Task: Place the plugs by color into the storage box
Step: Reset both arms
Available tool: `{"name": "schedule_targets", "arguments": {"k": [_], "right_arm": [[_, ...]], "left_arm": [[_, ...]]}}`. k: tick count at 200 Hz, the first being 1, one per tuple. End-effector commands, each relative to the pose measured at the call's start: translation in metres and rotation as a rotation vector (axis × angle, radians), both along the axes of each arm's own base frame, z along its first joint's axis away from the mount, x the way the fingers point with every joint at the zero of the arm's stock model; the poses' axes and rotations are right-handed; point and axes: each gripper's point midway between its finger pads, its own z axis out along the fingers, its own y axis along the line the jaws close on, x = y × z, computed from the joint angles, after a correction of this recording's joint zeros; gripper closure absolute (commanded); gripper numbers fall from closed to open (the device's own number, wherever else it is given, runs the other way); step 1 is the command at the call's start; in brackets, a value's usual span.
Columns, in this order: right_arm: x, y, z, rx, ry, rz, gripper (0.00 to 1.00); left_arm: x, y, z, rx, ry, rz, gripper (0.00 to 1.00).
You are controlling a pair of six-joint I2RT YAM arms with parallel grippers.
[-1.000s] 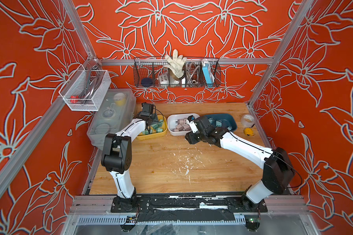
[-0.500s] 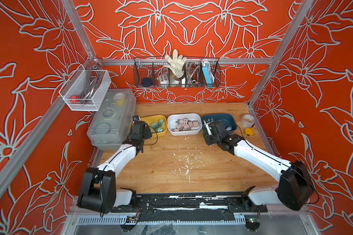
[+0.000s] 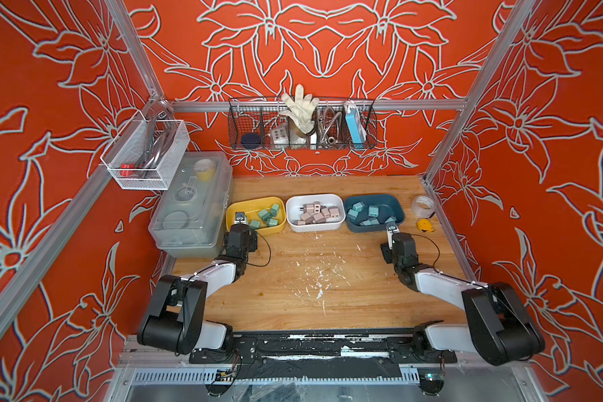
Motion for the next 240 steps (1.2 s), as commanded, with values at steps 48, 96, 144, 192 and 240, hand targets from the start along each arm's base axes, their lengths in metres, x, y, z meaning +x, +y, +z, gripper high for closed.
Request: {"name": "schedule_targets", "arguments": {"k": [48,96,144,192,240], "right_arm": [[0.027,0.012,0.017,0.133,-0.042,0.138,0.32],[0.012,-0.013,0.015,0.296,-0.207,0.123,0.32],[0.016,-0.022,0.012,0.303,-0.183,0.07,0.03],[0.016,-0.022,0.011,0.302,-0.178,0.068,0.01],[0.015,-0.022,0.012,0.3,-0.182,0.069,0.01]], "left_arm": [[-0.004,-0.011,0.011,-0.057,-0.125,-0.11,0.25],[-0.014,-0.01,0.001,-0.104,-0.181,-0.132,0.24],[-0.008,0.003,-0.002,-0.128,-0.164,-0.076,0.11],[-0.008,0.003,-0.001,-0.128,-0.162,-0.073,0.01],[-0.008,0.003,-0.002,-0.13,-0.158,-0.074,0.01]]}}
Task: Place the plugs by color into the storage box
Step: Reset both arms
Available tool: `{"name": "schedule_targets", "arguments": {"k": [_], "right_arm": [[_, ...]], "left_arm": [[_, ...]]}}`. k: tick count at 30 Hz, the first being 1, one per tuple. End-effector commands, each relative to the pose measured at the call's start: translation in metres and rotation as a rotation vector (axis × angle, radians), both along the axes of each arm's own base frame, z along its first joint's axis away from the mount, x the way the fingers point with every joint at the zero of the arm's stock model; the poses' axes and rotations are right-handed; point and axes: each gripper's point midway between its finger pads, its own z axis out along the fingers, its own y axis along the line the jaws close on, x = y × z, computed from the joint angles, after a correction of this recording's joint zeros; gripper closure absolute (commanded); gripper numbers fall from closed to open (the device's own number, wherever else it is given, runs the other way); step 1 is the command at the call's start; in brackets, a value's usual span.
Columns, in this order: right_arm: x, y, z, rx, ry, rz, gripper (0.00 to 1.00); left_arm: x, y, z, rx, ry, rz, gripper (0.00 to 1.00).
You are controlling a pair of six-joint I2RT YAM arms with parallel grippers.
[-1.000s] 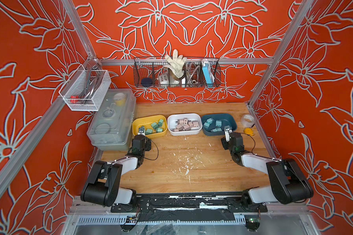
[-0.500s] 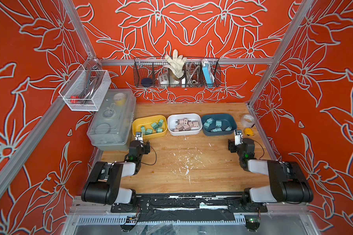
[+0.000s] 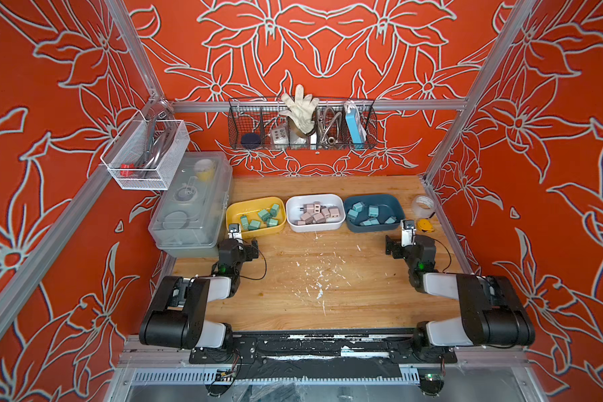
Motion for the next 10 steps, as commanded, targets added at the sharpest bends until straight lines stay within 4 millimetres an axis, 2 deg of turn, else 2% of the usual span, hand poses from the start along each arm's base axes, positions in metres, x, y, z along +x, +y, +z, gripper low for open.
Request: {"name": "schedule_targets", "arguments": {"k": [1,10], "right_arm": [[0.0047,0.0009,0.01,0.013,-0.035,0.002,0.01],[0.0043,0.001,0.0097,0.014,-0.034,0.003,0.01]], "left_arm": [[0.006,0.0008,0.0096,-0.007,-0.029,0.001,0.01],[0.0059,0.0009,0.0096,-0.007,-0.03,0.002,0.01]]}}
